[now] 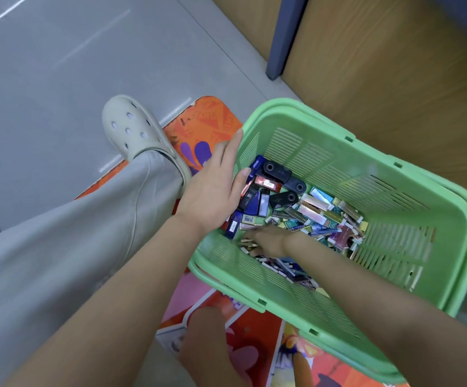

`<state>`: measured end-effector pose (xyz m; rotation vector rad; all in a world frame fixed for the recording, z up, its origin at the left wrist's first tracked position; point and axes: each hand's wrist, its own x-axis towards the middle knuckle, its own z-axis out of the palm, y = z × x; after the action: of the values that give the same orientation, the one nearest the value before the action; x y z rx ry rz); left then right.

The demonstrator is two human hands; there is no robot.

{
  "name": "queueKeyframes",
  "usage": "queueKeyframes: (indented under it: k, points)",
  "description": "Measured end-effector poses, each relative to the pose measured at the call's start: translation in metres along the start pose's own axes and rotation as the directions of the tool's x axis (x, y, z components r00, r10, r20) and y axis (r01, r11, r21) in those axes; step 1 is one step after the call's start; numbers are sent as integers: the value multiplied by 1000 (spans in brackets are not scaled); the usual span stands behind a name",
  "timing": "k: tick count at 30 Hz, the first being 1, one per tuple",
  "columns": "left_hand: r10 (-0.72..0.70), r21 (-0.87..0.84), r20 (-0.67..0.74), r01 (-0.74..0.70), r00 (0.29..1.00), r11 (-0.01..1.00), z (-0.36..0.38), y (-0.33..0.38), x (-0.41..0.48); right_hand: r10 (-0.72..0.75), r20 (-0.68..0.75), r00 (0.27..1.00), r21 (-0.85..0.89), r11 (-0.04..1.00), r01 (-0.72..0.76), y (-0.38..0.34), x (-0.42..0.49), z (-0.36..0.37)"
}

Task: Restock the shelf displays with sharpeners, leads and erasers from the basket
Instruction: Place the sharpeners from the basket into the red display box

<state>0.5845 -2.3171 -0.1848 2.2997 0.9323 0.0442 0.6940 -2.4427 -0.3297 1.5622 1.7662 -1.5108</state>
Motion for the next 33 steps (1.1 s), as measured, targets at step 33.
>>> queueKeyframes:
  k: [33]
  points:
    - [22, -43, -14, -23, 1000, 999, 0, -2, 0, 144, -219, 965, 242, 966, -89, -10, 20, 27]
